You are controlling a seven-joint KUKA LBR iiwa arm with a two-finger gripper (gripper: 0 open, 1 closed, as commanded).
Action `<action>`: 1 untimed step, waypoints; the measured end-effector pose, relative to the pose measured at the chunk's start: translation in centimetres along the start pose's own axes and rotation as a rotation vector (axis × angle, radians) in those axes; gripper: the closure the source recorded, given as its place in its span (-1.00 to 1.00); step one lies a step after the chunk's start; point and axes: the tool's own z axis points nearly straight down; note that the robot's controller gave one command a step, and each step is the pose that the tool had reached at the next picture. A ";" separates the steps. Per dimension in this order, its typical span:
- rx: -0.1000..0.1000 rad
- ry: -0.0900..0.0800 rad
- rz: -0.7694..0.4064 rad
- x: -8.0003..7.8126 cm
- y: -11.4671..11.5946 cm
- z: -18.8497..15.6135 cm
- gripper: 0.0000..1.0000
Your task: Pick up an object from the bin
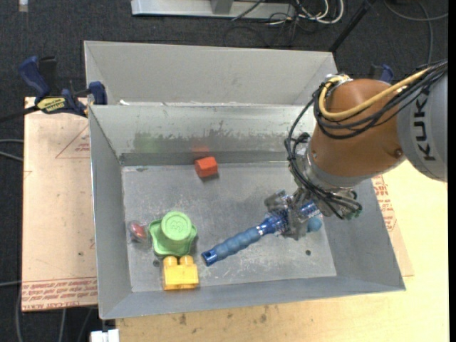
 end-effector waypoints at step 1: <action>-0.002 0.004 -0.262 1.5 -1.6 -8.2 1.00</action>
Offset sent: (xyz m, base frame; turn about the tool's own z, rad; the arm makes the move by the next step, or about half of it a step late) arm -0.0085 -0.0214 0.0814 -0.2656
